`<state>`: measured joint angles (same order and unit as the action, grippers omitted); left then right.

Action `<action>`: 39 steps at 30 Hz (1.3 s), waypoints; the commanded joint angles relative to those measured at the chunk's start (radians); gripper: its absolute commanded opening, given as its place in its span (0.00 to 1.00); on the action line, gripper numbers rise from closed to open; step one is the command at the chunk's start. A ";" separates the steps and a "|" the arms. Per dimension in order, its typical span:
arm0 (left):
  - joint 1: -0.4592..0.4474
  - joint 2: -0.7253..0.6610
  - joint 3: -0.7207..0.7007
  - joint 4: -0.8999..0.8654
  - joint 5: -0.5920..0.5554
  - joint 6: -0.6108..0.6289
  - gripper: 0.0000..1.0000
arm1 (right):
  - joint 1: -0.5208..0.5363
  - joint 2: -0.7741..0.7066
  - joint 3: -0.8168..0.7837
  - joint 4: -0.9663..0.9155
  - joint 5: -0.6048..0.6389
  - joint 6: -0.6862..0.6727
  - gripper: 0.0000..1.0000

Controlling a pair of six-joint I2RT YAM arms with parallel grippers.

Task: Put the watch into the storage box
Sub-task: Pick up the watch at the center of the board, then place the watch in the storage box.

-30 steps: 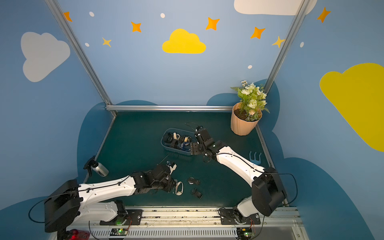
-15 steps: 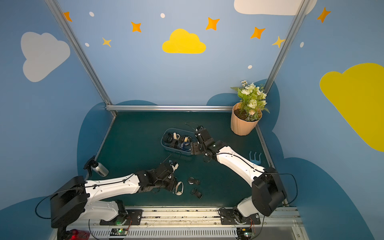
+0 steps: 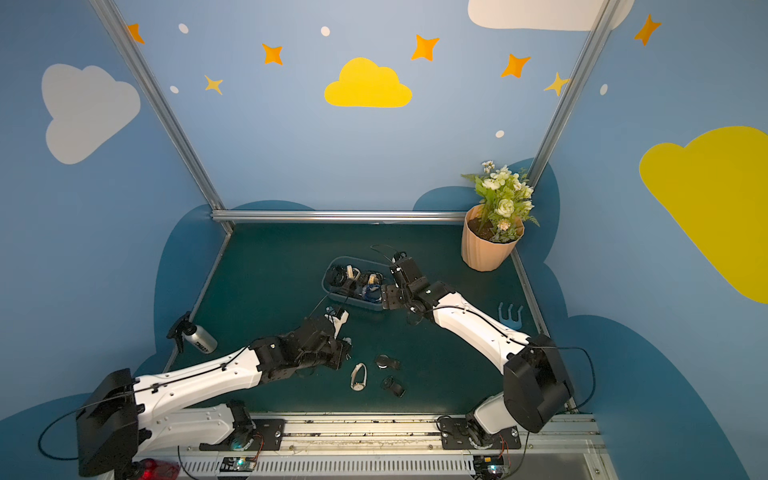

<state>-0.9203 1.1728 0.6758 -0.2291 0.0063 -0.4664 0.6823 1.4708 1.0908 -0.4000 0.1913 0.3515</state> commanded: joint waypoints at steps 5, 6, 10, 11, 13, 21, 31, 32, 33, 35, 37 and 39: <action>0.094 0.003 0.121 0.004 -0.008 0.101 0.04 | -0.003 -0.082 -0.074 0.021 -0.042 0.005 0.83; 0.108 0.009 0.140 0.009 -0.005 0.112 0.04 | -0.003 -0.094 -0.086 0.026 -0.048 0.009 0.83; 0.180 0.045 0.201 0.059 0.045 0.149 0.04 | -0.003 -0.152 -0.141 0.056 -0.087 0.015 0.84; 0.195 0.057 0.216 0.070 0.055 0.158 0.04 | -0.003 -0.167 -0.157 0.069 -0.104 0.013 0.84; 0.231 0.097 0.258 0.088 0.084 0.177 0.04 | -0.003 -0.199 -0.189 0.096 -0.146 0.004 0.84; 0.314 0.299 0.419 0.157 0.168 0.229 0.04 | 0.002 -0.262 -0.241 0.141 -0.227 0.000 0.84; 0.387 0.522 0.542 0.174 0.248 0.230 0.05 | 0.022 -0.275 -0.256 0.193 -0.294 -0.020 0.84; 0.393 0.538 0.547 0.175 0.249 0.230 0.04 | 0.021 -0.272 -0.255 0.194 -0.293 -0.019 0.84; 0.397 0.552 0.556 0.175 0.250 0.230 0.04 | 0.022 -0.269 -0.252 0.193 -0.293 -0.020 0.84; 0.406 0.579 0.570 0.172 0.251 0.232 0.04 | 0.023 -0.263 -0.249 0.191 -0.292 -0.021 0.84; 0.412 0.608 0.583 0.172 0.254 0.235 0.04 | 0.022 -0.256 -0.243 0.185 -0.284 -0.022 0.84; 0.421 0.639 0.596 0.169 0.255 0.234 0.04 | 0.023 -0.247 -0.236 0.177 -0.276 -0.024 0.84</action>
<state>-0.5102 1.7859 1.2392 -0.0711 0.2451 -0.2462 0.7006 1.2125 0.8391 -0.2237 -0.0891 0.3367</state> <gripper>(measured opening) 0.069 0.835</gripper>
